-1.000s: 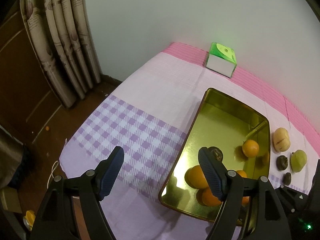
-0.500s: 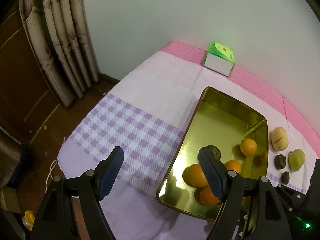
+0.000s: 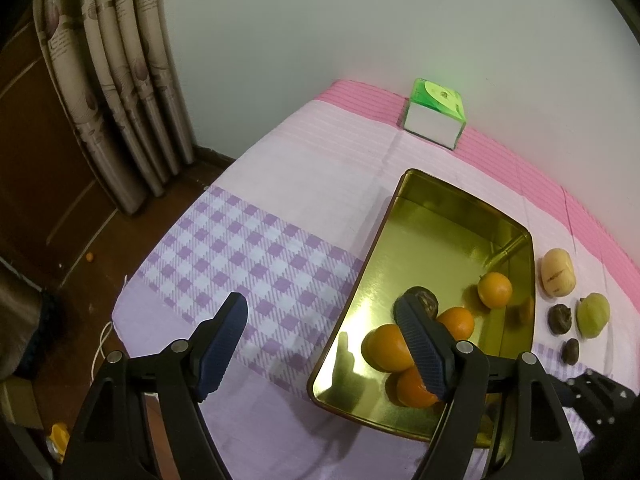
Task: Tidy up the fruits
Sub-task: 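Carry the held orange into the gold tin and open the right gripper, then grasp another dark brown fruit with the right gripper, then grasp the green pear with the left gripper while the right gripper holds the dark fruit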
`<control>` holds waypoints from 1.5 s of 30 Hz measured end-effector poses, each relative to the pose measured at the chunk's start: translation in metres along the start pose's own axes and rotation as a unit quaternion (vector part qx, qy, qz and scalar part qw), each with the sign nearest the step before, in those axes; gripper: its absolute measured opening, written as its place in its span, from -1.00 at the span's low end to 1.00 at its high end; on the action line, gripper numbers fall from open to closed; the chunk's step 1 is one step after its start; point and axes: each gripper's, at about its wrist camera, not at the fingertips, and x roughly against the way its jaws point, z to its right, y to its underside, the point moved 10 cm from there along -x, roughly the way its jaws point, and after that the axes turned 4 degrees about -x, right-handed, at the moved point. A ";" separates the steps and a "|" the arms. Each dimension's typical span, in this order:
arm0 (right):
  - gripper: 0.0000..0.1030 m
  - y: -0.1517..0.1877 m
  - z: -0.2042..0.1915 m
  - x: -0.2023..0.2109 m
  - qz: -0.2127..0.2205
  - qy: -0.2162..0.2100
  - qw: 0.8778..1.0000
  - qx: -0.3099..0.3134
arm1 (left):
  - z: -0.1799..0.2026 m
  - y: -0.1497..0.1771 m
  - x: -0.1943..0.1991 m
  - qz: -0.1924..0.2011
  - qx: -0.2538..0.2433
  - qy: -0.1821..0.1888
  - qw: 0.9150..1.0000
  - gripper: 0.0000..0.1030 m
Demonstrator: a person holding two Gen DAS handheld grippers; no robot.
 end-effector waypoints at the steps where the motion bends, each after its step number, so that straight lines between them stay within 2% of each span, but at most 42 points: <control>1: -0.29 0.001 0.004 0.004 0.003 0.002 1.000 -0.004 | 0.000 0.000 0.000 0.000 0.000 0.000 1.000 0.51; 9: -0.29 0.019 0.068 0.031 0.015 0.043 0.997 -0.063 | 0.002 0.001 0.000 -0.001 -0.001 0.000 1.000 0.51; 19: -0.29 0.056 0.165 0.051 0.011 0.110 0.983 -0.147 | 0.006 0.004 -0.001 -0.003 -0.009 0.000 1.000 0.51; 29: -0.28 0.074 0.191 0.035 0.002 0.114 0.978 -0.173 | 0.009 0.007 -0.006 -0.010 -0.021 0.001 1.000 0.51; 45: -0.26 0.075 0.204 0.015 -0.002 0.111 0.976 -0.185 | 0.014 0.010 -0.013 -0.020 -0.038 -0.004 0.999 0.51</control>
